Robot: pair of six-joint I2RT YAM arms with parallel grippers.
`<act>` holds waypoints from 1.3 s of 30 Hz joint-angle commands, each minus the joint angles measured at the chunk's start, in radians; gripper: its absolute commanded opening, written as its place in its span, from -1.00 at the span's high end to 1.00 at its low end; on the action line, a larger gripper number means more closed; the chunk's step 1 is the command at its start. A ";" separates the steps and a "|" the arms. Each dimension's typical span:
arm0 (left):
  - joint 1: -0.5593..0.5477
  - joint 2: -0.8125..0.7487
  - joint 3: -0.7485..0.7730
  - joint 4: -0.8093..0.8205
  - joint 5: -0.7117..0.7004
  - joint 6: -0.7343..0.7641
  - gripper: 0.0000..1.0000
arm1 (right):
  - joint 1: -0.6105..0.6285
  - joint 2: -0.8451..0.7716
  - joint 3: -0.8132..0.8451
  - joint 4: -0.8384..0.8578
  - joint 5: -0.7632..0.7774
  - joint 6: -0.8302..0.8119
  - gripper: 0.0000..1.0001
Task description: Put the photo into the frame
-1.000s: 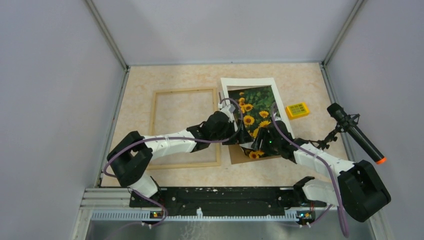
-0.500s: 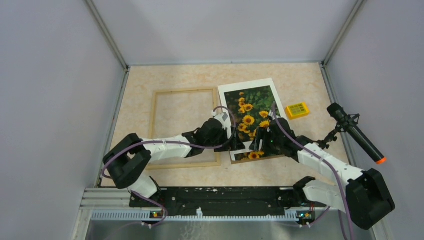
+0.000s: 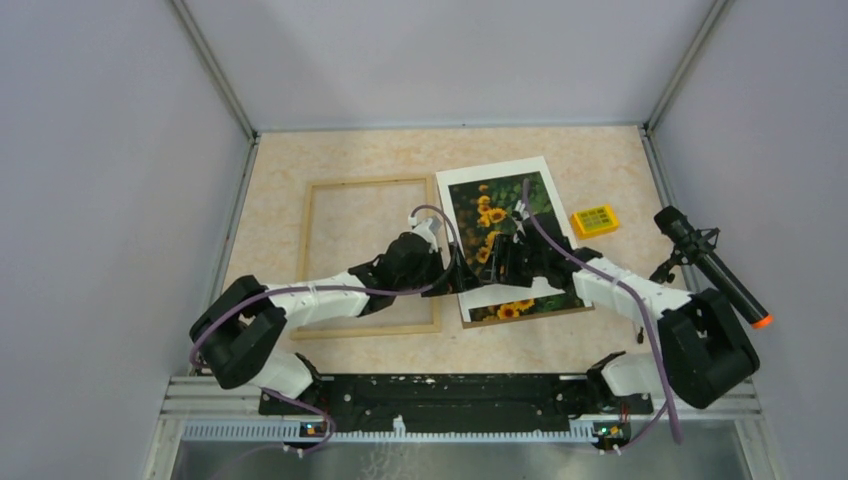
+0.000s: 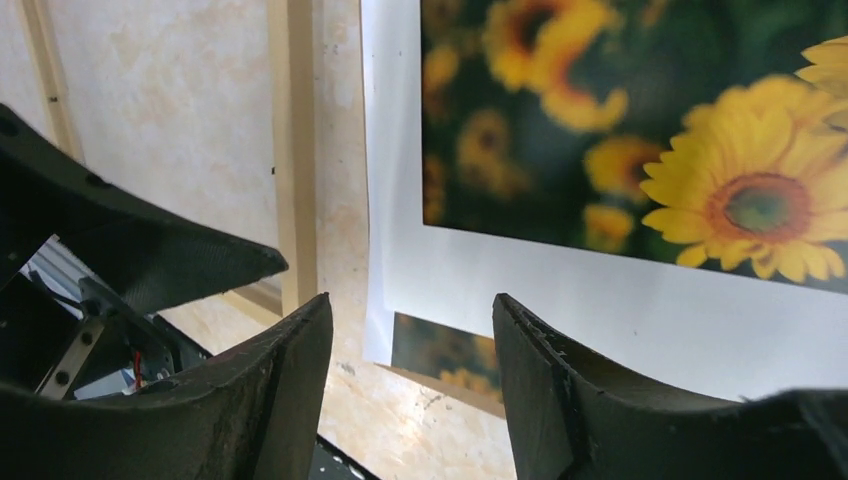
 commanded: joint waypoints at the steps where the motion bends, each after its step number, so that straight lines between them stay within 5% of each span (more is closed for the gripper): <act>1: 0.006 0.036 0.016 0.075 0.041 0.010 -0.91 | -0.006 0.089 0.051 0.127 -0.055 0.025 -0.17; 17: 0.006 0.179 0.028 0.172 0.035 -0.006 -0.82 | -0.007 0.135 -0.024 0.103 0.058 0.014 0.07; 39: 0.003 0.219 0.060 0.165 0.038 -0.023 -0.81 | -0.008 0.144 -0.081 0.141 0.069 0.029 0.10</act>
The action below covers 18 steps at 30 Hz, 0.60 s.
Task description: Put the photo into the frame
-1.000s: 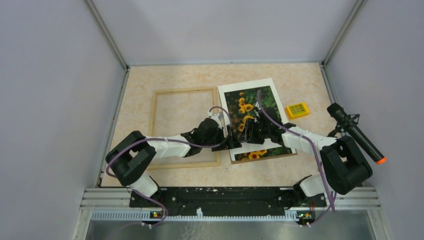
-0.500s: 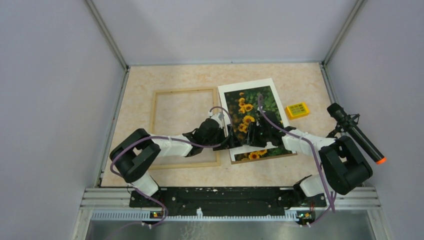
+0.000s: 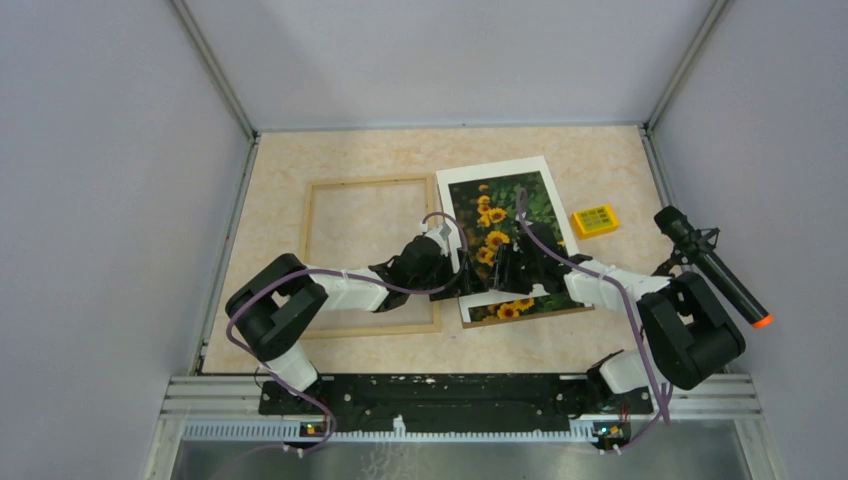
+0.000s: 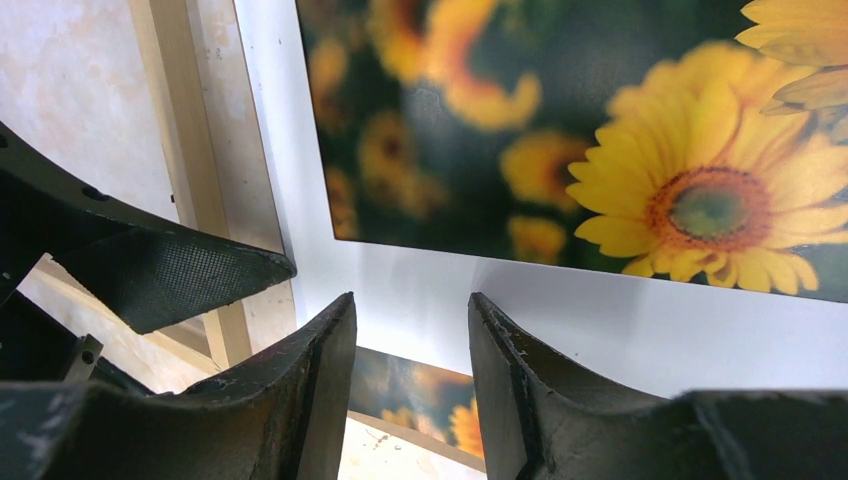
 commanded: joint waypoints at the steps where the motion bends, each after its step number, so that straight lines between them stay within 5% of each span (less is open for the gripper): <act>1: -0.001 0.008 0.033 0.027 0.000 0.000 -0.81 | -0.006 -0.003 -0.017 0.008 0.018 -0.002 0.10; 18: 0.011 0.038 0.017 0.212 0.105 -0.062 -0.80 | -0.006 0.007 -0.032 0.036 -0.008 0.008 0.10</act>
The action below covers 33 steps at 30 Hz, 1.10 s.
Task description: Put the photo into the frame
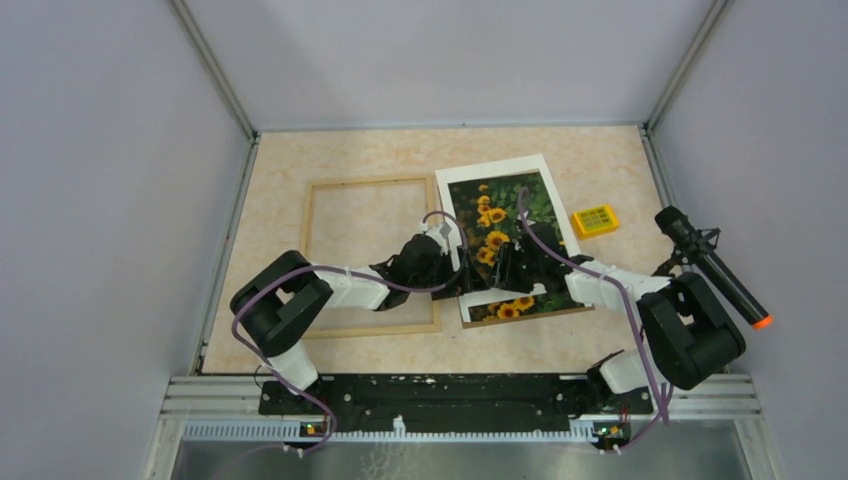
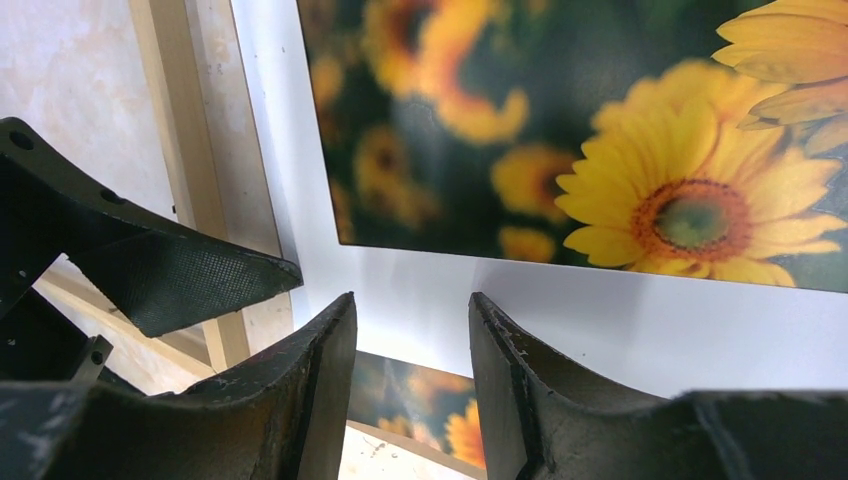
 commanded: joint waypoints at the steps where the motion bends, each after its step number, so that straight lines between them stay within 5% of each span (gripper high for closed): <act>1: 0.001 0.002 0.008 0.196 0.079 -0.045 -0.80 | -0.002 0.009 -0.027 0.021 -0.013 0.008 0.11; 17: 0.012 0.006 -0.118 0.523 0.088 -0.206 -0.72 | -0.002 -0.027 -0.017 -0.002 -0.016 0.011 0.11; 25: 0.012 0.039 -0.104 0.411 0.025 -0.213 -0.48 | -0.001 -0.064 -0.012 -0.023 -0.009 0.013 0.11; 33: 0.015 0.083 -0.084 0.355 -0.011 -0.179 0.04 | -0.003 -0.103 -0.001 -0.042 -0.013 0.016 0.11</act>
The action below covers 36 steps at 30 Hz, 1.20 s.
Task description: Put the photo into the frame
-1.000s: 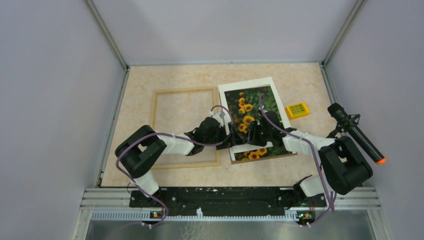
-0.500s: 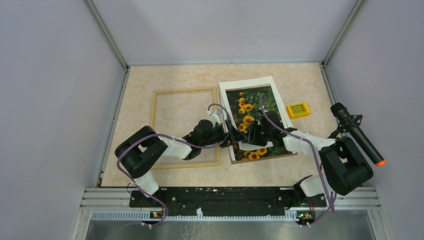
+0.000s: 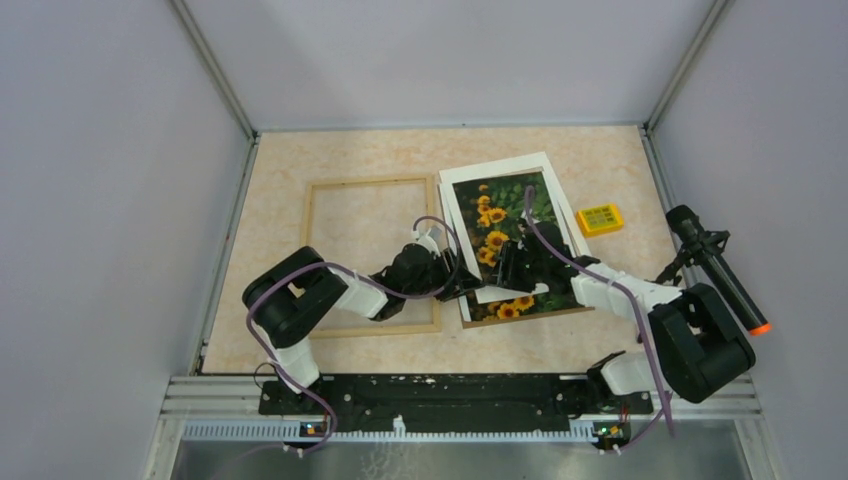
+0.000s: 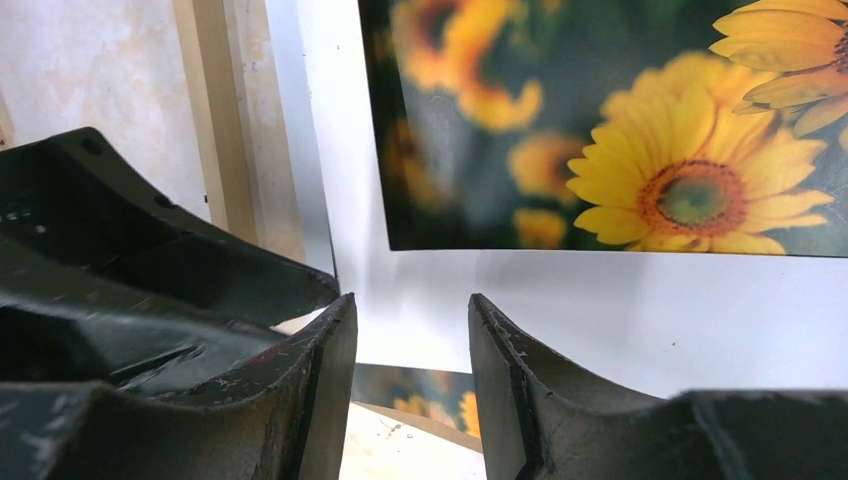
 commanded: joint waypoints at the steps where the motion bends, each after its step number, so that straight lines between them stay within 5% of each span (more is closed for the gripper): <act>1: 0.002 0.023 0.030 0.003 -0.031 0.027 0.10 | 0.004 -0.042 0.007 -0.018 -0.007 0.005 0.11; 7: 0.011 0.037 0.042 0.010 -0.013 0.042 0.35 | 0.039 -0.104 0.055 -0.142 0.104 -0.057 -0.08; 15: 0.015 0.038 0.046 0.042 0.032 0.022 0.31 | 0.055 -0.188 0.047 -0.272 0.260 -0.057 -0.55; 19: 0.017 0.037 0.052 0.054 0.056 0.012 0.30 | 0.126 -0.197 0.069 -0.295 0.363 -0.132 -0.61; 23: 0.022 0.029 0.056 0.068 0.064 0.003 0.30 | 0.281 -0.196 0.074 -0.246 0.514 -0.159 -0.66; 27: 0.027 0.026 0.054 0.074 0.079 -0.004 0.30 | 0.309 -0.262 0.001 -0.141 0.555 -0.130 -0.68; 33: 0.036 0.029 0.042 0.099 0.093 -0.016 0.30 | 0.446 -0.359 -0.091 0.002 0.667 -0.367 -0.68; 36: 0.042 0.036 0.037 0.122 0.100 -0.027 0.30 | 0.489 -0.396 -0.163 0.137 0.577 -0.541 -0.68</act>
